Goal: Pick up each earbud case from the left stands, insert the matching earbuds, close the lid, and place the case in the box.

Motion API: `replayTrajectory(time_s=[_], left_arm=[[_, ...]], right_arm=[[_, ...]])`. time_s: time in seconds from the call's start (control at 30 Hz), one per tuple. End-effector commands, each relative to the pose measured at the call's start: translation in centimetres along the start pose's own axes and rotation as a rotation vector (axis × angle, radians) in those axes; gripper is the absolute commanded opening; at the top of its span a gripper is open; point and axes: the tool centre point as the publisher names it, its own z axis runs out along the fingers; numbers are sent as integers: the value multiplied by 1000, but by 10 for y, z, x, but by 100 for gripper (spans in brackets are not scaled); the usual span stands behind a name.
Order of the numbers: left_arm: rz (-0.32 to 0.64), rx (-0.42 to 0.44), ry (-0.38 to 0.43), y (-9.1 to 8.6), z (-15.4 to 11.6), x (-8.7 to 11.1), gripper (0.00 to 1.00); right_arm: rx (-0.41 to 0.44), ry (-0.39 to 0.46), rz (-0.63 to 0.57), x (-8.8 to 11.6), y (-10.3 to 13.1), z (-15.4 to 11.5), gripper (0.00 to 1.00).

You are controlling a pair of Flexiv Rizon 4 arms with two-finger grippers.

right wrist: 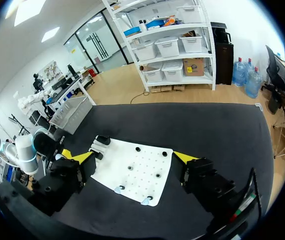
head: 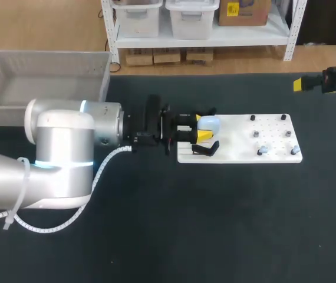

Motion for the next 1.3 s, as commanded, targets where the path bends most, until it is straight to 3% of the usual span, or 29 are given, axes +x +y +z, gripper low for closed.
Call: replayTrajectory(time_s=[0.03,0.37,0.83,1.3], left_arm=[[0,2,-1,1,1,1,0],[0,2,-1,1,1,1,0],[0,2,-1,1,1,1,0],[0,2,-1,1,1,1,0]], right_arm=[[0,0,0,0,0,0,100],[0,0,0,0,0,0,100],[-56,-33,-181,35,55,-18,100],[-136,64,-279,74,112,-21,100]])
